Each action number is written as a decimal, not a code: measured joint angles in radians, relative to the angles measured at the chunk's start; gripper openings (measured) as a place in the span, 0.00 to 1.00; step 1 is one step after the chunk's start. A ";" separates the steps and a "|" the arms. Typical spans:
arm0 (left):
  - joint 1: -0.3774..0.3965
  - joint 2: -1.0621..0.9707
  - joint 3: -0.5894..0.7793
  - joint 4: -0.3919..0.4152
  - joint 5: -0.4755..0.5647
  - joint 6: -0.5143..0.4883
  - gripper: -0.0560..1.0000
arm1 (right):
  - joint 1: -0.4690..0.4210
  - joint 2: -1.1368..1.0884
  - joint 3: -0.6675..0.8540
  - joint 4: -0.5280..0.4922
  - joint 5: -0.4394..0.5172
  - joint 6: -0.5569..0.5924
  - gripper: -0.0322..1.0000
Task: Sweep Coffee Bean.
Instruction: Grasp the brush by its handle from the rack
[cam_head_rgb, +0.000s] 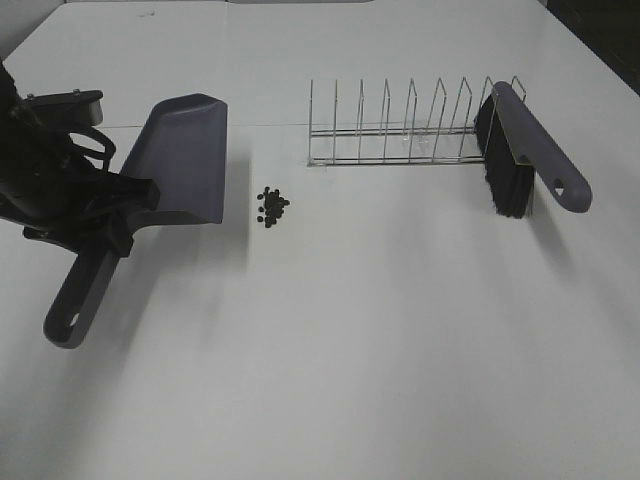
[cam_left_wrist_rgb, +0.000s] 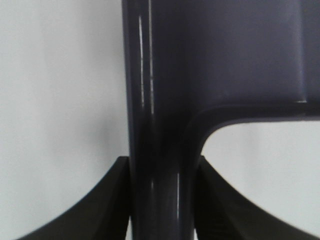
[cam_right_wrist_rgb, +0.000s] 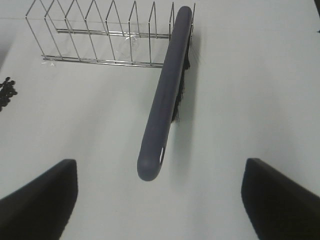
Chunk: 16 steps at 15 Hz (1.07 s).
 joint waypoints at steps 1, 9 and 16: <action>0.000 0.000 0.000 0.000 0.000 0.000 0.35 | 0.000 0.049 -0.033 0.000 0.006 0.000 0.75; 0.000 0.000 0.000 0.000 0.001 0.003 0.35 | 0.000 0.705 -0.653 -0.001 0.160 -0.013 0.60; 0.000 0.000 0.000 0.001 0.001 0.004 0.35 | 0.000 1.096 -1.075 -0.002 0.354 -0.016 0.59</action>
